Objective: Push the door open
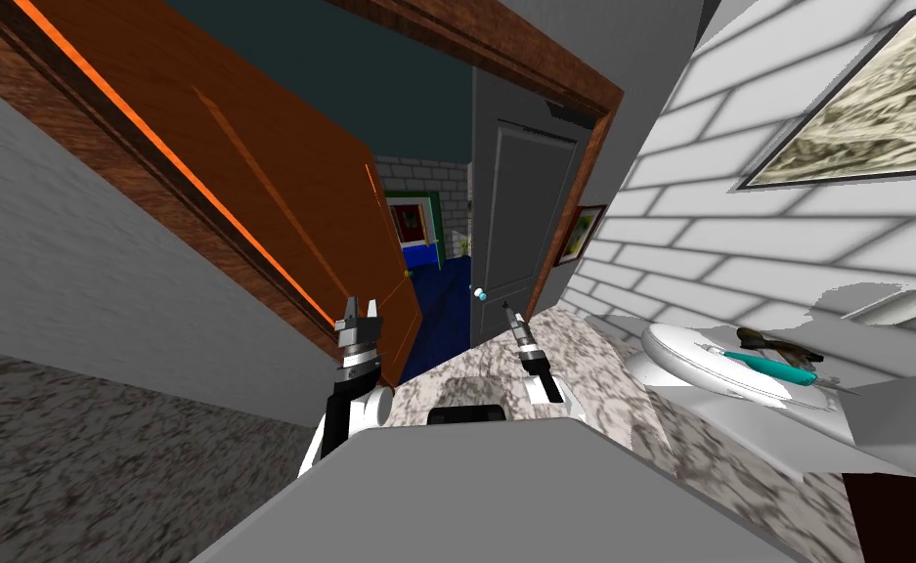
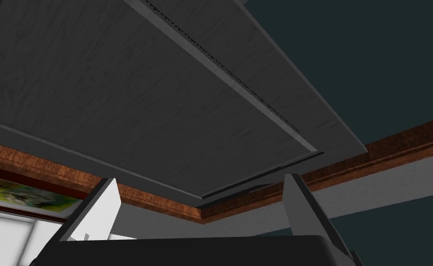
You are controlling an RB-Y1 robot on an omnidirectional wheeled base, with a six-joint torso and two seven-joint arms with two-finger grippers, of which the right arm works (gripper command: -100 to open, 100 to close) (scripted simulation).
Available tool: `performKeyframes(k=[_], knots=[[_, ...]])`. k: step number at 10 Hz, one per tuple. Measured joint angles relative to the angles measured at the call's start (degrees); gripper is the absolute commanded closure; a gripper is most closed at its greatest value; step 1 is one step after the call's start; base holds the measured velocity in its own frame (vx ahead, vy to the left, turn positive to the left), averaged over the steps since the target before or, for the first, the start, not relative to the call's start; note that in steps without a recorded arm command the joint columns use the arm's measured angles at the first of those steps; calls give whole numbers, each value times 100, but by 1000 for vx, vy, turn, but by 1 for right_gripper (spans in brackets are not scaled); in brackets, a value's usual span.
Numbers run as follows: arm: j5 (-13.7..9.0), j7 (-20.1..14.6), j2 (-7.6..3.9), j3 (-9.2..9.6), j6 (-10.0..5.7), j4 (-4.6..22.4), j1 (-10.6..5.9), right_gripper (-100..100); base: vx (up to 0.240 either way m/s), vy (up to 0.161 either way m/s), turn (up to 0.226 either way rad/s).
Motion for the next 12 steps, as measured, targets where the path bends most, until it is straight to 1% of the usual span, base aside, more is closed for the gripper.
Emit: performKeyframes(k=[1, 2, 3, 4, 5, 6, 7, 9, 10, 11, 12], knots=[[70, 142, -24, 8, -28, 145, -66, -100, 69, -39, 13], [110, 250, -15, 16, -50, 254, -109, -100, 49, -43, 16], [165, 376, -18, 23, -101, 408, -154, -100, 70, -54, 33], [234, 536, -28, 24, -200, 620, -232, -100, 68, -37, 13], [270, 636, -33, 28, -229, 726, -270, -100, 65, -30, 14], [325, 765, -27, 30, -282, 934, -340, -100, 78, -42, 31], [390, 917, -53, 33, -345, 1126, -403, -100, 96, -60, 29], [506, 1181, -59, 51, -401, 1384, -508, -100, 60, -43, 14], [555, 1304, -62, 47, -466, 1587, -580, -100, 72, -38, 31], [617, 1431, -106, 54, -507, 1721, -621, -100, 54, -37, 10], [650, 1523, -98, 55, -546, 1834, -654, -100, 52, -39, 15]])
